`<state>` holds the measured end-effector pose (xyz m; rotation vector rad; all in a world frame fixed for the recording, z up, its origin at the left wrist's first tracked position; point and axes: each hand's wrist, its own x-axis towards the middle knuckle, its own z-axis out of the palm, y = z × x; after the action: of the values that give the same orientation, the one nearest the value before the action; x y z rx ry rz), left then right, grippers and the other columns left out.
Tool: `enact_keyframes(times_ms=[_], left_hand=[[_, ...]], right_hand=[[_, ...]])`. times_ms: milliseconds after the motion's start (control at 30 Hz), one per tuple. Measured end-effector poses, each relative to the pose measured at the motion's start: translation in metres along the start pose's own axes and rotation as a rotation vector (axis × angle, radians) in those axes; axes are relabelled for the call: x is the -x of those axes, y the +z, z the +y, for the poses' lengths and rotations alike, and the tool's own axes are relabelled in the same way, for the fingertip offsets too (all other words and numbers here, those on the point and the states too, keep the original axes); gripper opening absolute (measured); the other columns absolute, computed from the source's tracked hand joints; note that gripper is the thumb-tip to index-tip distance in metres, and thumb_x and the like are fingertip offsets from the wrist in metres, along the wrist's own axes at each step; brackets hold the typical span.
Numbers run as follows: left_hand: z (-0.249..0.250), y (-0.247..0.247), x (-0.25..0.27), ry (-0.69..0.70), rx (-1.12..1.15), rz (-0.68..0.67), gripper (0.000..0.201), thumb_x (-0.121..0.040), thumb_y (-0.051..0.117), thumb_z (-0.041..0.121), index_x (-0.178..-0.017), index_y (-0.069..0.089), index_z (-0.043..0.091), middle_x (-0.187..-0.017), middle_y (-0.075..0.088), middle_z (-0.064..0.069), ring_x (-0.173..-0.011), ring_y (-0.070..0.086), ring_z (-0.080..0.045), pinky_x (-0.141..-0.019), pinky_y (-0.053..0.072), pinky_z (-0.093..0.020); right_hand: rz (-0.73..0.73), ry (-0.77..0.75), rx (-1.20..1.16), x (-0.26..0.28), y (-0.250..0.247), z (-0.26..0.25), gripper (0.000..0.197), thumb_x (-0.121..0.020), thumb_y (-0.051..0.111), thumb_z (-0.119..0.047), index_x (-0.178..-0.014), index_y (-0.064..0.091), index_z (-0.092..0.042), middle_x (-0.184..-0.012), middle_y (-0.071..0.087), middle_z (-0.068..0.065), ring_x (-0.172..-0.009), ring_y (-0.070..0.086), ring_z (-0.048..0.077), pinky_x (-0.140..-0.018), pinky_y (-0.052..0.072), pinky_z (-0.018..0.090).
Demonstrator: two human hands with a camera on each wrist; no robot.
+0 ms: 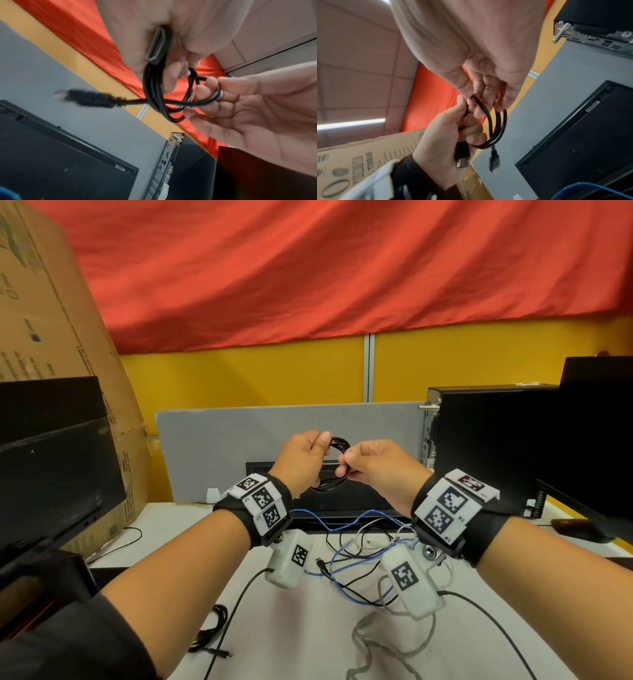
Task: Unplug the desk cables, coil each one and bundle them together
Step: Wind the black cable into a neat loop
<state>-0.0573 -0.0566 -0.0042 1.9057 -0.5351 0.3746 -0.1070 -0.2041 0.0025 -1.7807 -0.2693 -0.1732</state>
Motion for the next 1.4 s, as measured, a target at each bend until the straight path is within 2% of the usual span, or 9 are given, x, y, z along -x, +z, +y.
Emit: enact_keyframes(times_ms=[300,367,533,667,800,967,1133,1267,1400], left_hand=[[-0.004,-0.007,-0.003,0.043,0.015,-0.001,0.036,-0.104,0.039,0.026,-0.071,0.048,0.014,-0.051,0.037,-0.001,-0.042,0.036,-0.014,-0.048,0.036,-0.026],[-0.005,-0.009,-0.004,0.084,-0.031,0.013,0.035,-0.103,0.039,0.025,-0.071,0.048,0.016,-0.053,0.038,0.0,-0.045,0.037,-0.015,-0.05,0.038,-0.028],[-0.014,-0.015,-0.004,0.155,-0.189,0.009,0.031,-0.103,0.04,0.026,-0.074,0.05,0.022,-0.057,0.042,0.003,-0.053,0.04,-0.014,-0.058,0.04,-0.034],[-0.025,-0.019,-0.002,0.173,-0.269,0.006,0.027,-0.102,0.041,0.029,-0.088,0.06,0.017,-0.058,0.044,0.006,-0.053,0.04,-0.011,-0.055,0.036,-0.027],[-0.026,-0.018,0.001,0.125,-0.234,-0.013,0.027,-0.1,0.047,0.034,-0.084,0.061,0.017,-0.053,0.041,0.011,-0.049,0.041,-0.01,-0.052,0.042,-0.032],[-0.013,-0.015,0.006,-0.112,0.111,-0.106,0.025,-0.088,0.066,0.042,-0.069,0.064,0.026,-0.051,0.03,0.005,-0.041,0.031,-0.012,-0.041,0.038,-0.022],[0.001,-0.006,0.013,-0.234,0.48,-0.197,0.03,-0.097,0.055,0.034,-0.075,0.047,0.016,-0.055,0.023,0.003,-0.043,0.02,-0.011,-0.039,0.027,-0.021],[0.006,0.006,0.015,-0.299,0.727,-0.187,0.031,-0.1,0.049,0.035,-0.075,0.045,0.016,-0.05,0.023,0.005,-0.038,0.019,-0.007,-0.036,0.026,-0.018],[0.005,0.012,0.016,-0.285,0.765,-0.141,0.031,-0.099,0.05,0.038,-0.076,0.047,0.016,-0.05,0.025,0.007,-0.039,0.021,-0.007,-0.036,0.028,-0.019]], right_hand=[[0.128,-0.1,-0.078,-0.006,0.009,0.001,0.027,-0.1,0.046,-0.016,-0.079,0.063,-0.01,-0.057,0.051,0.0,-0.047,0.047,0.007,-0.074,0.056,0.037],[0.127,-0.077,-0.136,-0.007,0.008,0.0,0.027,-0.101,0.046,-0.015,-0.084,0.063,-0.003,-0.048,0.046,-0.008,-0.042,0.041,0.006,-0.059,0.048,0.033],[0.069,0.05,-0.164,-0.007,0.002,-0.001,0.023,-0.1,0.047,-0.014,-0.096,0.067,-0.002,-0.061,0.033,0.002,-0.046,0.028,0.01,-0.04,0.03,0.022],[0.061,-0.134,0.468,-0.008,-0.011,-0.001,0.02,-0.097,0.055,-0.024,-0.094,0.073,-0.016,-0.06,0.051,-0.005,-0.053,0.044,0.01,-0.053,0.035,0.022],[0.07,-0.423,1.04,-0.011,-0.025,0.001,0.019,-0.096,0.055,-0.023,-0.103,0.073,-0.017,-0.097,0.064,0.002,-0.095,0.054,0.02,-0.078,0.042,0.031],[0.135,-0.598,1.352,-0.012,-0.032,0.012,0.02,-0.092,0.058,-0.008,-0.108,0.068,-0.014,-0.095,0.055,0.006,-0.079,0.055,0.027,-0.067,0.051,0.042],[0.239,-0.594,1.001,-0.017,-0.029,0.023,0.019,-0.094,0.055,-0.008,-0.101,0.073,-0.008,-0.087,0.07,0.012,-0.081,0.065,0.029,-0.075,0.053,0.041],[0.42,-0.389,0.371,-0.017,-0.01,0.029,0.014,-0.089,0.065,-0.012,-0.091,0.078,-0.016,-0.069,0.072,-0.004,-0.066,0.069,0.013,-0.065,0.057,0.023],[0.363,-0.121,-0.116,-0.017,0.002,0.026,0.012,-0.087,0.067,-0.008,-0.088,0.078,-0.014,-0.069,0.073,0.003,-0.067,0.07,0.019,-0.063,0.057,0.027]])
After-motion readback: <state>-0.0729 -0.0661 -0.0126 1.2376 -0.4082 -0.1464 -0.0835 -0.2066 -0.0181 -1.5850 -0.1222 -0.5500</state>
